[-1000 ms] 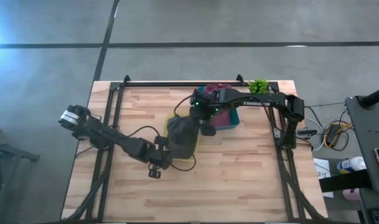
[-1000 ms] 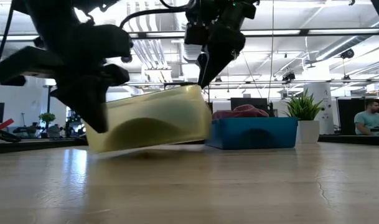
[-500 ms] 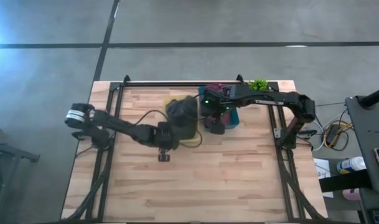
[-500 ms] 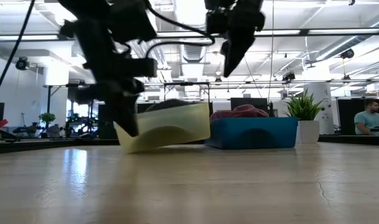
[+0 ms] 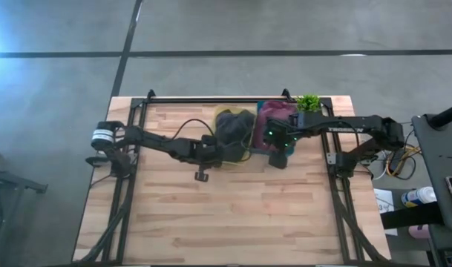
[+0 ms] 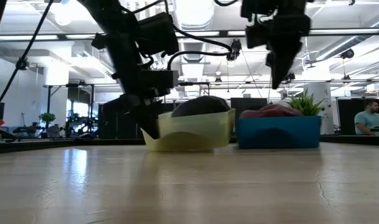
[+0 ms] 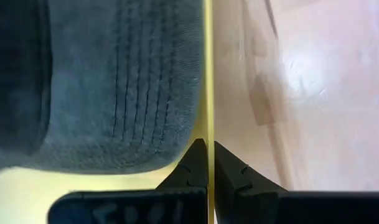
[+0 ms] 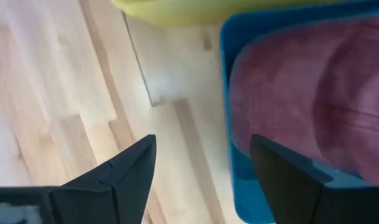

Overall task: Sort caps
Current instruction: Adjust the bins

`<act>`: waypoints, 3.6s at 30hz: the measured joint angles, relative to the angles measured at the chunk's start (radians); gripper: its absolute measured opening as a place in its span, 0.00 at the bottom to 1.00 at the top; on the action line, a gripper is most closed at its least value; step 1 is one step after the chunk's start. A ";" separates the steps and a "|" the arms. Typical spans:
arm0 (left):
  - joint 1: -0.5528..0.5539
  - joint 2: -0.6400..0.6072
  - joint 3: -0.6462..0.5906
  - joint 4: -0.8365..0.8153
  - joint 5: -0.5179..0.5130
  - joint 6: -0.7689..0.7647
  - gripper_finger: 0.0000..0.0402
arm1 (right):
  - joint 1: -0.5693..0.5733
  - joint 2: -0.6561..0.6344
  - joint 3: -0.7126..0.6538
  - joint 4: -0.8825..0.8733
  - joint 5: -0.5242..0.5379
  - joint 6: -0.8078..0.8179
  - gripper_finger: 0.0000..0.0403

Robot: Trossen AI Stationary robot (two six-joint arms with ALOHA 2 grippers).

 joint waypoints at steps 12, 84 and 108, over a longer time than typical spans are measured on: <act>0.038 0.022 0.061 -0.051 -0.043 -0.093 0.00 | 0.034 -0.084 -0.241 0.171 0.078 -0.082 0.62; 0.015 -0.225 0.033 -0.255 -0.099 -0.242 0.19 | 0.140 0.223 -0.002 0.288 0.002 -0.410 0.23; 0.015 -0.225 0.033 -0.361 -0.105 -0.314 0.19 | 0.110 0.291 -0.070 0.347 0.102 -0.494 0.16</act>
